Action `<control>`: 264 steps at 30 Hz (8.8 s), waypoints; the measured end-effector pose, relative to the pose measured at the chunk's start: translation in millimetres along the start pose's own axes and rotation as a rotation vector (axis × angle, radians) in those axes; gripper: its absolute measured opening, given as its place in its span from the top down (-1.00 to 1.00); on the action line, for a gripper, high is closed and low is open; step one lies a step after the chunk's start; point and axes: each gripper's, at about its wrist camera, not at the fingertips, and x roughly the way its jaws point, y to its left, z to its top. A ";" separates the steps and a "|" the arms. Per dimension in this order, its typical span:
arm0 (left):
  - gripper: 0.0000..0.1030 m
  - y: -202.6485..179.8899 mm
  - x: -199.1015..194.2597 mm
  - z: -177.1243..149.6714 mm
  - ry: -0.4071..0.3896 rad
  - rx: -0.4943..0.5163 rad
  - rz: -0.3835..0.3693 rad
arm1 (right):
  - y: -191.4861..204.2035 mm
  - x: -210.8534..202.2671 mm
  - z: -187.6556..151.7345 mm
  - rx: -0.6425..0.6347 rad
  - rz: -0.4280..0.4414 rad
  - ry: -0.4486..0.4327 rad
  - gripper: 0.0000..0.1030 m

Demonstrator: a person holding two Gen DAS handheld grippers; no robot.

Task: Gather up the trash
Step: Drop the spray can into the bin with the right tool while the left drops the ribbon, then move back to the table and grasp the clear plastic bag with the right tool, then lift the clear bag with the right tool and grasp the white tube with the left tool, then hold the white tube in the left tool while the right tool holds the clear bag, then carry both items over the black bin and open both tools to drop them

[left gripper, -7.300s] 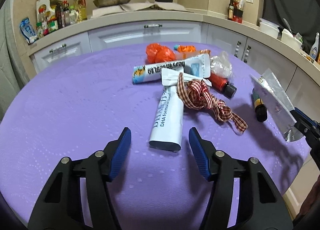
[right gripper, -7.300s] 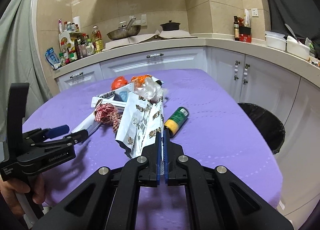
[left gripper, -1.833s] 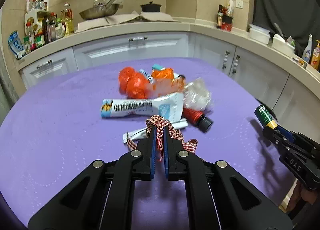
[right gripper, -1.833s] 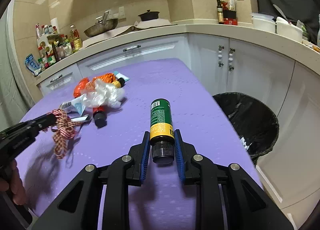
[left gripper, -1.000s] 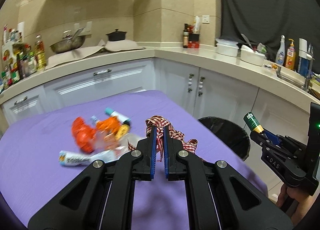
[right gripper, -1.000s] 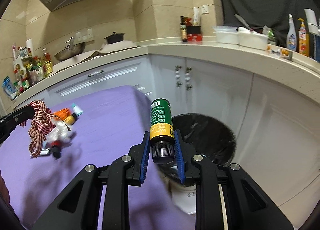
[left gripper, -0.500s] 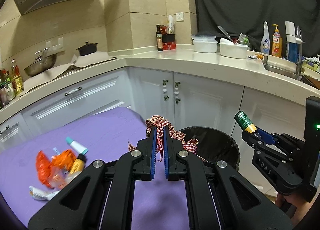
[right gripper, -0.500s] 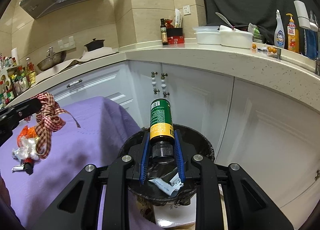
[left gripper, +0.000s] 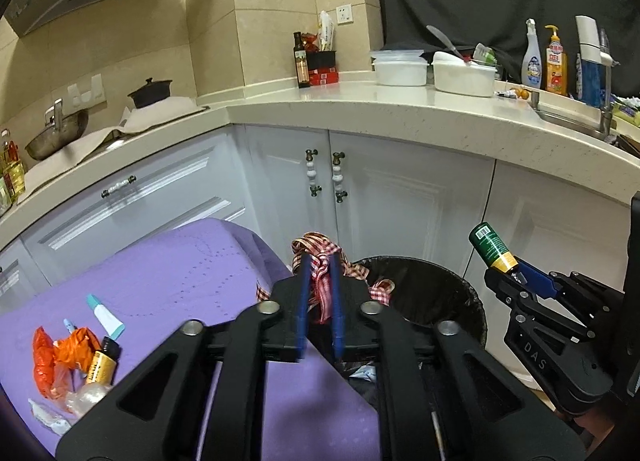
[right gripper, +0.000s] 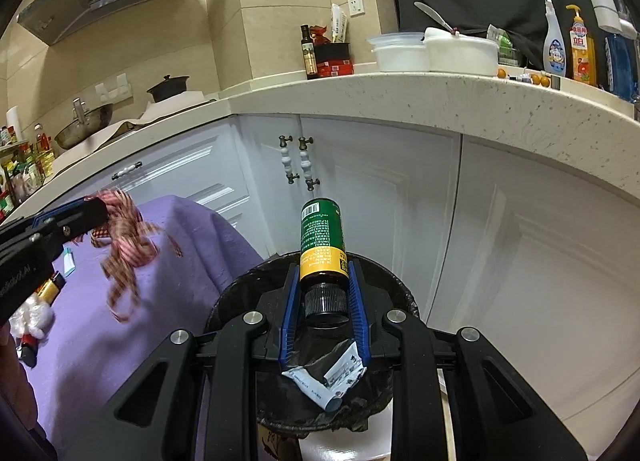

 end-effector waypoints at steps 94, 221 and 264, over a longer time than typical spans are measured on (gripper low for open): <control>-0.32 231.0 -146.6 -149.8 0.165 -0.159 0.307 | 209.7 -54.5 -29.8 -0.232 0.314 0.118 0.46; 0.93 157.2 -152.6 -104.9 0.093 -0.223 0.084 | 115.3 -97.4 -20.5 -0.170 0.221 0.005 0.46; 0.76 0.3 44.9 -10.6 0.157 -0.037 -0.074 | 7.0 19.8 9.7 -0.040 0.036 -0.002 0.07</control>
